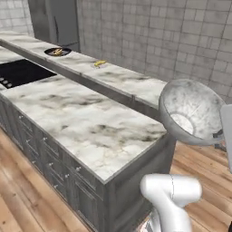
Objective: Take the smaller bowl and place it next to the appetizer plate on the dining counter , and place the larger bowl next to the plate with cooked food.
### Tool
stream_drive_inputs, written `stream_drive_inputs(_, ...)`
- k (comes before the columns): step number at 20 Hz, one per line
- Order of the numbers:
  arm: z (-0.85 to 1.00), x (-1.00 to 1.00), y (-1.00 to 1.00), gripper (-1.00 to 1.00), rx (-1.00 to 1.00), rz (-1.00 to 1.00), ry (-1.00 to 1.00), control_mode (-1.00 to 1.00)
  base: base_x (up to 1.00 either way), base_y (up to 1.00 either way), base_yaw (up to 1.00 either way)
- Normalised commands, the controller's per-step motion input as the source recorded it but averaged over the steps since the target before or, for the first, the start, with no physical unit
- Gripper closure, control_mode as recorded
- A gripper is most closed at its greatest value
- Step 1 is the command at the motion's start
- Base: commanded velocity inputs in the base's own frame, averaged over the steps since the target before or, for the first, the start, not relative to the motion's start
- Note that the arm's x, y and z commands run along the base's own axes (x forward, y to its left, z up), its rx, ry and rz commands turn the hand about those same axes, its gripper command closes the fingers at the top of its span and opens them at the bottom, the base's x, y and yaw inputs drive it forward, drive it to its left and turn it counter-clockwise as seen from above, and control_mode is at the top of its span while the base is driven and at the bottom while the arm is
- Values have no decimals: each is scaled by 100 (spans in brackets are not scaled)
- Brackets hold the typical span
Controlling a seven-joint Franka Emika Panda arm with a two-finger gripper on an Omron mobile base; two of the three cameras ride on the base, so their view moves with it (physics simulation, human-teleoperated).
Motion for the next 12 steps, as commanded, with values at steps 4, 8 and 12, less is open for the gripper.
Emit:
stream_drive_inputs(4,0,0,0,100,0,0,0,100,-22,-100,-31)
stream_drive_inputs(8,0,0,0,100,0,0,0,100,-3,-100,-32)
stream_drive_inputs(12,0,0,0,100,0,0,0,100,52,-100,-24)
